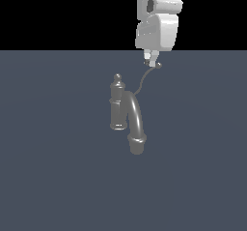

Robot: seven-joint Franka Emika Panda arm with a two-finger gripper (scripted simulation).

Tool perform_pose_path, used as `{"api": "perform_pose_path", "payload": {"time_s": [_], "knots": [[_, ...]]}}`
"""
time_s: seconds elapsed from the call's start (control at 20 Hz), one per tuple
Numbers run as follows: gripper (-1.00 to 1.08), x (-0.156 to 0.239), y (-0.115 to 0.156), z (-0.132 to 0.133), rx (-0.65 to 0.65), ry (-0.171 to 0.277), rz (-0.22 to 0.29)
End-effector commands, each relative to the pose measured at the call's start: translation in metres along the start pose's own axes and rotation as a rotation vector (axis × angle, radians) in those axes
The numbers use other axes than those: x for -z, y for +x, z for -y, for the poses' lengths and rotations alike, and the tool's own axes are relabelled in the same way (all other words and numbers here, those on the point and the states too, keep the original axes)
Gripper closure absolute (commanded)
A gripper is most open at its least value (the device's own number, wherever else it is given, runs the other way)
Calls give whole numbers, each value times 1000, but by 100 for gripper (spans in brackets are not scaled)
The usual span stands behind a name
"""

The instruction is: Turn on the faucet by rotating a designated handle.

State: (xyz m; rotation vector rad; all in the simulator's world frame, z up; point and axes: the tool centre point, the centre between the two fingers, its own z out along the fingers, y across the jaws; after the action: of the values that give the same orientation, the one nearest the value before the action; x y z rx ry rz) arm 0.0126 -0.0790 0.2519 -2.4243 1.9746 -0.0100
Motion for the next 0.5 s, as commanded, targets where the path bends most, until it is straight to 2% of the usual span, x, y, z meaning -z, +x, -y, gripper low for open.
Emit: {"api": "perform_pose_path", "payload": {"time_s": [0.0, 0.45], "knots": [[108, -2, 2, 8, -3, -1, -1], [108, -5, 7, 32, -13, -6, -2]]}}
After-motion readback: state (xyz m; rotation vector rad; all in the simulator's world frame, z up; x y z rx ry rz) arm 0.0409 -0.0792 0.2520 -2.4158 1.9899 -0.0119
